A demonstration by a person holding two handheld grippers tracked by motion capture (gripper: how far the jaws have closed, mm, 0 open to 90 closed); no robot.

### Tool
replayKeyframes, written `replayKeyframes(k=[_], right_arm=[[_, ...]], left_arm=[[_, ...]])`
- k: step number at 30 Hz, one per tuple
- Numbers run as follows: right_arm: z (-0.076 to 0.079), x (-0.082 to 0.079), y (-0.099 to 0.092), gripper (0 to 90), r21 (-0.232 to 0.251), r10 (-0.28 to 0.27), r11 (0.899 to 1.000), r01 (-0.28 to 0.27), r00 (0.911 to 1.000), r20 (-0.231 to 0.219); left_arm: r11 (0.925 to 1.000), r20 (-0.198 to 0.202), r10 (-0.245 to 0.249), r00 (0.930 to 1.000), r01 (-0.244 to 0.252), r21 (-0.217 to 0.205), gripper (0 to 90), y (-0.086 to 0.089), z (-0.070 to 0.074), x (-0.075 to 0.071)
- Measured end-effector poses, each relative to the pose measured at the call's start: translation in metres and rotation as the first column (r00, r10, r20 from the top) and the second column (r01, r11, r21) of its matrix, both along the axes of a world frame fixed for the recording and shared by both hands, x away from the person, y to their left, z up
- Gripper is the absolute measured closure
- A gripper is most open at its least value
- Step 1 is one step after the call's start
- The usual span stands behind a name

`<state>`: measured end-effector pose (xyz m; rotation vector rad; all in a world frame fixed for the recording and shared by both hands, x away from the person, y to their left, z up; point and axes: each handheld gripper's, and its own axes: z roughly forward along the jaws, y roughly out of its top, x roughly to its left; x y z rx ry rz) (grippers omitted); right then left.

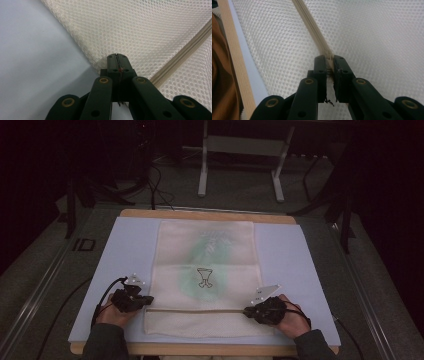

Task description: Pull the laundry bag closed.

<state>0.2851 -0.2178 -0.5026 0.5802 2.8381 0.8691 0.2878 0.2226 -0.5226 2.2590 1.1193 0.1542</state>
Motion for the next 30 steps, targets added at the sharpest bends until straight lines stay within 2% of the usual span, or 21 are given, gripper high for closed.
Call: replayKeyframes(k=[18,30], right_arm=[[-0.001,0.000,-0.041,82.2,0.000,-0.075,0.997,0.075,0.9967,-0.029],[-0.001,-0.003,-0.060,82.2,0.026,-0.111,0.993,0.112,0.9931,-0.039]], left_arm=[[1.0000,0.001,-0.001,1.0000,0.001,0.004,89.9,0.000,0.000,0.000],[1.0000,0.000,0.000,1.0000,0.000,0.001,89.9,0.000,0.000,0.000]])
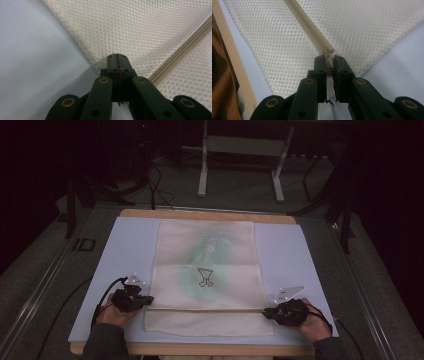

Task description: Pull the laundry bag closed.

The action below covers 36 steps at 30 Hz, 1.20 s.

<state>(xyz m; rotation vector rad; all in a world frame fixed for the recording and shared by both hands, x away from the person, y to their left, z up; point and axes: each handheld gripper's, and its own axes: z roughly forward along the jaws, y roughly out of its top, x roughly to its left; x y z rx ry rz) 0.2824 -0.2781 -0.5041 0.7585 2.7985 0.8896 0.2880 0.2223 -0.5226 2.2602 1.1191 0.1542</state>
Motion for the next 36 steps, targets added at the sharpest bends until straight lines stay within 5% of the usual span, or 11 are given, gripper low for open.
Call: replayKeyframes(k=[11,17,21,29,30,34,36], right_arm=[[-0.005,0.000,0.002,81.3,0.015,-0.004,1.000,0.004,0.9999,-0.015],[-0.003,0.001,0.000,71.0,0.057,0.003,0.998,-0.001,0.9998,-0.021],[0.001,0.002,-0.004,62.1,0.133,-0.034,0.990,0.034,0.9994,0.003],[0.004,0.005,-0.012,57.8,0.183,-0.120,0.977,0.106,0.9907,0.064],[0.005,0.005,-0.014,57.4,0.197,-0.138,0.973,0.121,0.9878,0.072],[0.001,0.009,-0.027,54.7,0.293,-0.267,0.928,0.230,0.9593,0.092],[-0.003,0.011,-0.029,53.5,0.299,-0.308,0.915,0.271,0.9476,0.084]], left_arm=[[0.9999,-0.001,0.003,1.0000,-0.003,-0.011,89.7,0.001,0.000,0.000],[1.0000,0.007,-0.001,1.0000,0.001,-0.001,89.6,0.000,0.000,0.000],[0.9999,0.018,-0.006,0.9998,0.005,0.016,89.6,-0.002,0.001,-0.001],[1.0000,0.004,0.001,1.0000,-0.001,-0.009,88.3,0.000,0.001,0.000],[0.9996,0.007,-0.002,1.0000,0.002,-0.028,88.3,0.002,0.001,0.000],[0.9987,0.056,-0.025,0.9981,0.027,-0.043,85.5,0.003,0.006,0.000],[0.9979,0.079,-0.020,0.9967,0.024,-0.060,84.7,0.003,0.008,-0.001]])
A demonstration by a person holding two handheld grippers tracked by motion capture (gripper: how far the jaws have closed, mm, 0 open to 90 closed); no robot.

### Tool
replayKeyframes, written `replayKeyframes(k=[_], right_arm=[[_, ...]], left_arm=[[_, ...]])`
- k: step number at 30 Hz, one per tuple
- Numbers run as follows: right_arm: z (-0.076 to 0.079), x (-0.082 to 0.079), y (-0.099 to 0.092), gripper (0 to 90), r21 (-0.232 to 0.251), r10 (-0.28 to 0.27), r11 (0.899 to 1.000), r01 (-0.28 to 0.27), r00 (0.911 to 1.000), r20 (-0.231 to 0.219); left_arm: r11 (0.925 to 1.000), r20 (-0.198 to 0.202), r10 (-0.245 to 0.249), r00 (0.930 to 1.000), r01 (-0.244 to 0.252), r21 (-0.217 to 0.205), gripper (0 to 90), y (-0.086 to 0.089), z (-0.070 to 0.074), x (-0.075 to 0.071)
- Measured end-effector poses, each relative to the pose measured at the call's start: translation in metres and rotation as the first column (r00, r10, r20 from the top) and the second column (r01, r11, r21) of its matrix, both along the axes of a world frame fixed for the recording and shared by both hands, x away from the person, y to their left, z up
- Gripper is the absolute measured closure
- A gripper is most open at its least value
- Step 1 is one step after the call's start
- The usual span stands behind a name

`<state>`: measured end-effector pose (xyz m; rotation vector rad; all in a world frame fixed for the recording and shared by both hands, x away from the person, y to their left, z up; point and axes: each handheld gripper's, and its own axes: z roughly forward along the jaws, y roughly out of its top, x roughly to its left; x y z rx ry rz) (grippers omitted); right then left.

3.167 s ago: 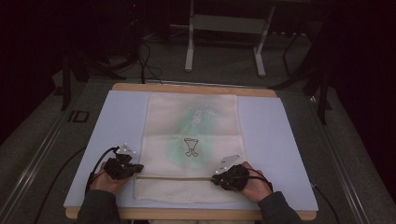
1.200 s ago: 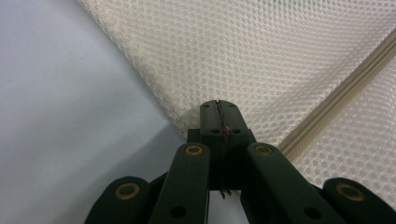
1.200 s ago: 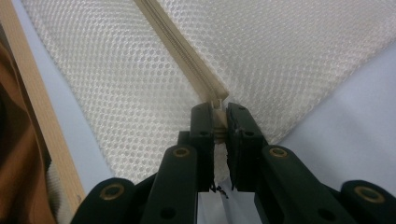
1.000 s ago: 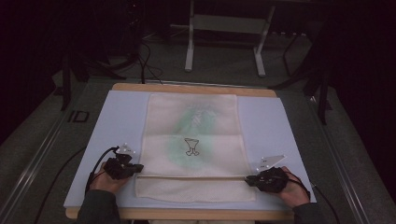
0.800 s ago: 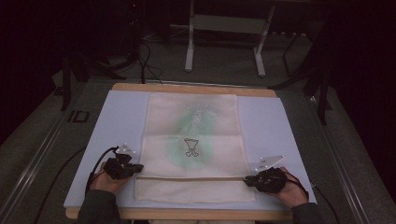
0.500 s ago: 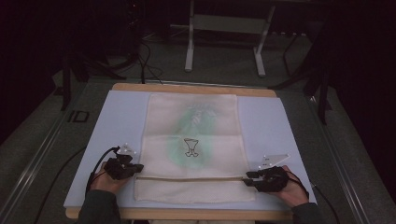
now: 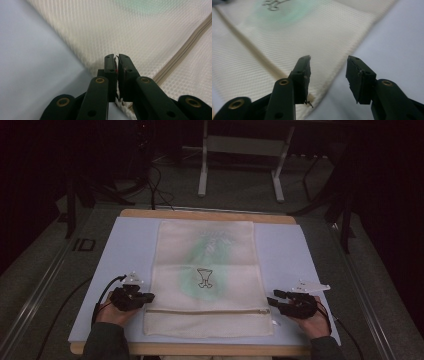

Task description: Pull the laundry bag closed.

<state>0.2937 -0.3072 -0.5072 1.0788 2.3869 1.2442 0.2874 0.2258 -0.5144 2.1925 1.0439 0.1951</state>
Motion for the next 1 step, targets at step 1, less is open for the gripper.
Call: replayKeyframes(k=[1], right_arm=[[-0.0020,0.0013,-0.0003,53.5,-0.005,-0.012,1.000,0.012,0.9999,-0.002]], left_arm=[[0.9999,0.009,0.005,0.9999,-0.005,-0.009,83.8,0.0015,0.0007,-0.0002]])
